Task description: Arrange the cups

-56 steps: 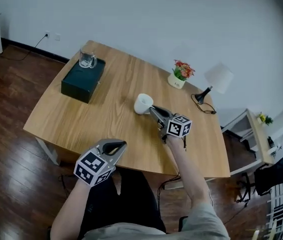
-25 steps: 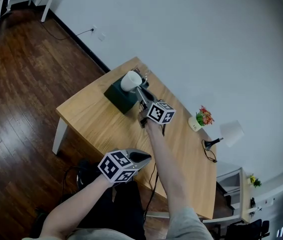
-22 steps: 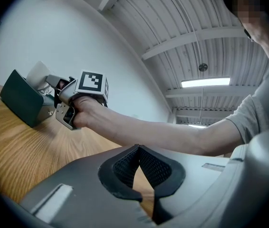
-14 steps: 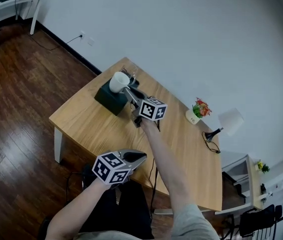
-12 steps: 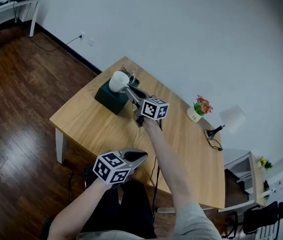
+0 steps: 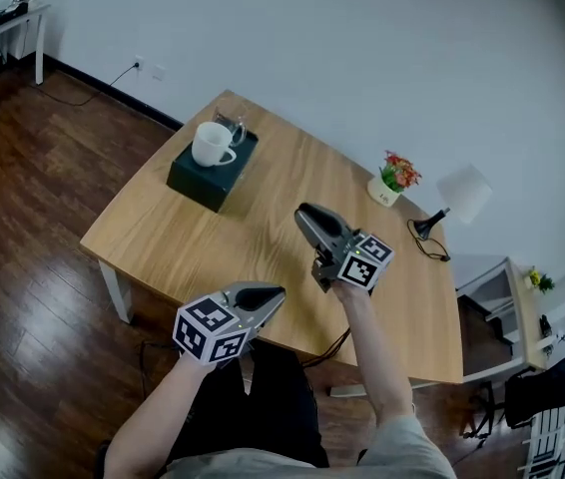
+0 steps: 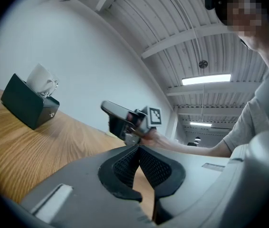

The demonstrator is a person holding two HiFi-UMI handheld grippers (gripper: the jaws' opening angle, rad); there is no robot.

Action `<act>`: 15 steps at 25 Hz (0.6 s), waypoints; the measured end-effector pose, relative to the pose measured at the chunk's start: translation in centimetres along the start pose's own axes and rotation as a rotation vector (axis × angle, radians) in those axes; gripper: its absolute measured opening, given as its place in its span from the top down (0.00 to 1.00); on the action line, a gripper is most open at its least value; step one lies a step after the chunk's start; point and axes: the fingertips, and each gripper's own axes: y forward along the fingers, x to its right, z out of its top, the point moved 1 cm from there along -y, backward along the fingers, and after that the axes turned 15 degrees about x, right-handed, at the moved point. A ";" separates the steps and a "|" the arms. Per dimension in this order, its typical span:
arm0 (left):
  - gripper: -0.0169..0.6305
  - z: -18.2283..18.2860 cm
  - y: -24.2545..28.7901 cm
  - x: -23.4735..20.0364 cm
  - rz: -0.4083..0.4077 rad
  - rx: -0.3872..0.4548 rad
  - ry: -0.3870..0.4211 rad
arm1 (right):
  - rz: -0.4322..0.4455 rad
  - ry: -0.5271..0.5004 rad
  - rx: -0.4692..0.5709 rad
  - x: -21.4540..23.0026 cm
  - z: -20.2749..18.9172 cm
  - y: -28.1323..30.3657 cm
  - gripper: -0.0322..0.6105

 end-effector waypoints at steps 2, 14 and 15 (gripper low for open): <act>0.97 0.2 -0.2 -0.1 0.003 -0.002 0.009 | -0.027 -0.024 0.034 -1.4 1.3 -5.2 0.85; 0.97 -1.2 0.5 0.8 0.005 -0.079 0.201 | -0.461 -0.234 0.326 -5.3 4.8 -26.3 0.86; 0.97 -1.4 0.6 0.9 0.000 -0.090 0.216 | -0.468 -0.236 0.345 -5.4 4.8 -26.7 0.86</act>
